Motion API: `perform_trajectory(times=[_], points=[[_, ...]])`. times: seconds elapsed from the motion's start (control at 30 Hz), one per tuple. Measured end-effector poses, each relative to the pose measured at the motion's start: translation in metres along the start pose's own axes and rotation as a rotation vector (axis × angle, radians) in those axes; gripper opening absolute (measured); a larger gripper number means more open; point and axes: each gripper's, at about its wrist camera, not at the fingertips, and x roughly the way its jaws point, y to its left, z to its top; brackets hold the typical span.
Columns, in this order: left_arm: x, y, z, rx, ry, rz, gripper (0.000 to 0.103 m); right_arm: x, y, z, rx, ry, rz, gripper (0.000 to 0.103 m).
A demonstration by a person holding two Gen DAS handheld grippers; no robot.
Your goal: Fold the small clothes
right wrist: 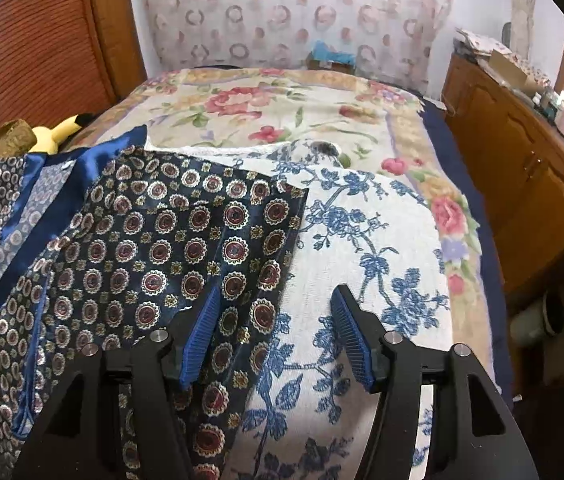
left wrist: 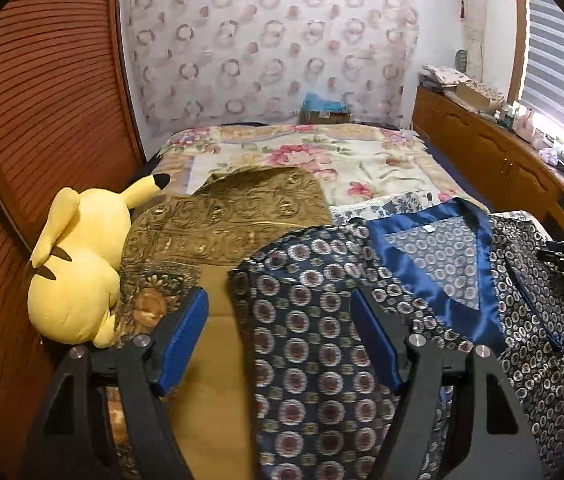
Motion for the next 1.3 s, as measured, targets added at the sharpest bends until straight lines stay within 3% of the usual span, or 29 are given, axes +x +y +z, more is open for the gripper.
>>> perform_trajectory(times=[0.33, 0.57, 0.7, 0.73, 1.1, 1.3], points=[[0.035, 0.013, -0.005, -0.025, 0.099, -0.018, 0.049, 0.003, 0.003, -0.002, -0.013, -0.025, 0.007, 0.074], [0.04, 0.008, -0.006, -0.017, 0.116, -0.022, 0.048, 0.008, 0.008, -0.002, -0.033, -0.014, 0.014, 0.081], [0.039, 0.004, -0.006, -0.002, 0.106, -0.028, 0.015, 0.008, 0.009, -0.002, -0.033, -0.014, 0.013, 0.082], [0.038, 0.003, -0.006, 0.002, 0.101, -0.033, 0.012, 0.008, 0.009, -0.002, -0.034, -0.014, 0.014, 0.082], [0.035, 0.007, -0.004, 0.006, 0.093, -0.032, 0.01, 0.008, 0.009, -0.002, -0.034, -0.015, 0.013, 0.083], [0.016, 0.0, 0.004, 0.021, 0.044, -0.069, 0.006, 0.009, 0.013, 0.0, -0.074, -0.001, 0.021, 0.083]])
